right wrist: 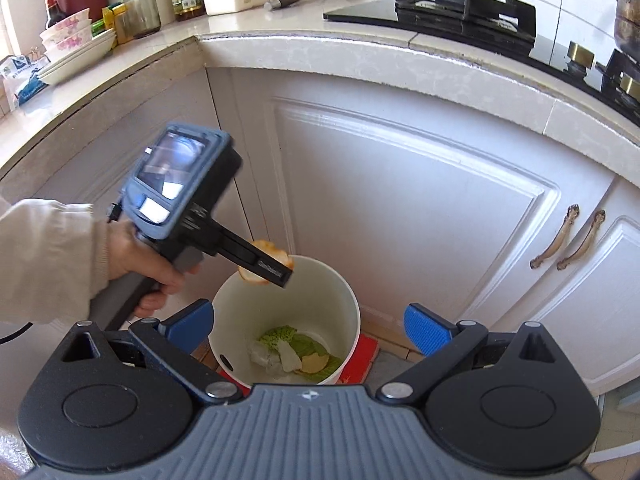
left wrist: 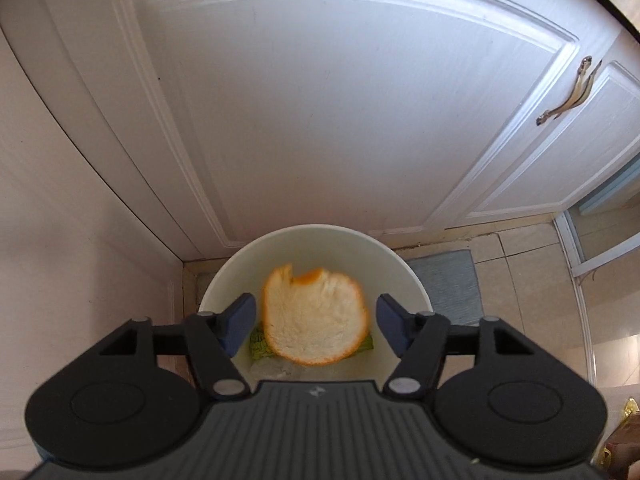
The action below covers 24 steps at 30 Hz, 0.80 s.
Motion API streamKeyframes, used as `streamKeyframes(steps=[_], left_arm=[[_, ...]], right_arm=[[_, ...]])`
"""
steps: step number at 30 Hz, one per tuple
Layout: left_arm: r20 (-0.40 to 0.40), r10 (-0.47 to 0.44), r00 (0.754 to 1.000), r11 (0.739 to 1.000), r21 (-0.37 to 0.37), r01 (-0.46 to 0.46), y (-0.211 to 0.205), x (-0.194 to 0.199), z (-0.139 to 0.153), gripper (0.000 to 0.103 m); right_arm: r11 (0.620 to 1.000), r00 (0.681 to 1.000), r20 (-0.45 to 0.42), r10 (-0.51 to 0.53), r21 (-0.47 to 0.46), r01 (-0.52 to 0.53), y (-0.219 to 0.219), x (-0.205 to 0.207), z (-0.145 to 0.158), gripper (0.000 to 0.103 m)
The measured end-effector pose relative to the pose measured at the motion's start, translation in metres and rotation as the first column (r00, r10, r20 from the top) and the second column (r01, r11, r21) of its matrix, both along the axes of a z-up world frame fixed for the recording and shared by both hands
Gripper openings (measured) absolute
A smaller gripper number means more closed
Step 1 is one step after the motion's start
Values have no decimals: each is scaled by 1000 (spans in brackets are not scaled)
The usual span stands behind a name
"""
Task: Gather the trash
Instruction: 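Open the right tool to drop the leaf while the left tool drops the peel, then move both tools back over the counter scraps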
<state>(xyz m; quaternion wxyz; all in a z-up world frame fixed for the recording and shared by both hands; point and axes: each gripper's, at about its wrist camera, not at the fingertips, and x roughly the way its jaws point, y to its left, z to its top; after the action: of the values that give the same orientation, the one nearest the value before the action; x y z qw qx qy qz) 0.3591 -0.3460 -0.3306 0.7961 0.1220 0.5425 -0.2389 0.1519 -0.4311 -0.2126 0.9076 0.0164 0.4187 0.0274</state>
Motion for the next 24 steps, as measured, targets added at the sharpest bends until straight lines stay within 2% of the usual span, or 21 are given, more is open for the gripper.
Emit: streamKeyframes(steps=[3, 10, 14, 17, 19, 24], left_arm=[[30, -1, 1000, 1000, -12, 1, -1, -2, 6, 82], [74, -8, 997, 999, -51, 11, 2, -9, 45, 86], [136, -17, 991, 997, -77, 28, 8, -23, 81, 86], [185, 10, 983, 995, -101, 9, 23, -32, 112, 89], [205, 27, 978, 990, -139, 2, 36, -40, 135, 90], [232, 78, 970, 987, -155, -42, 70, -51, 186, 91]], right_arm=[[1000, 1000, -17, -4, -4, 4, 0, 0, 0, 103], [999, 999, -34, 25, -25, -26, 6, 2, 5, 103], [998, 997, -31, 64, -27, -65, 11, 3, 15, 103], [992, 992, -59, 115, -43, -117, 18, 5, 24, 103], [988, 988, -47, 149, -44, -151, 23, 5, 34, 103], [972, 976, -4, 218, -91, -218, 45, 7, 60, 103]])
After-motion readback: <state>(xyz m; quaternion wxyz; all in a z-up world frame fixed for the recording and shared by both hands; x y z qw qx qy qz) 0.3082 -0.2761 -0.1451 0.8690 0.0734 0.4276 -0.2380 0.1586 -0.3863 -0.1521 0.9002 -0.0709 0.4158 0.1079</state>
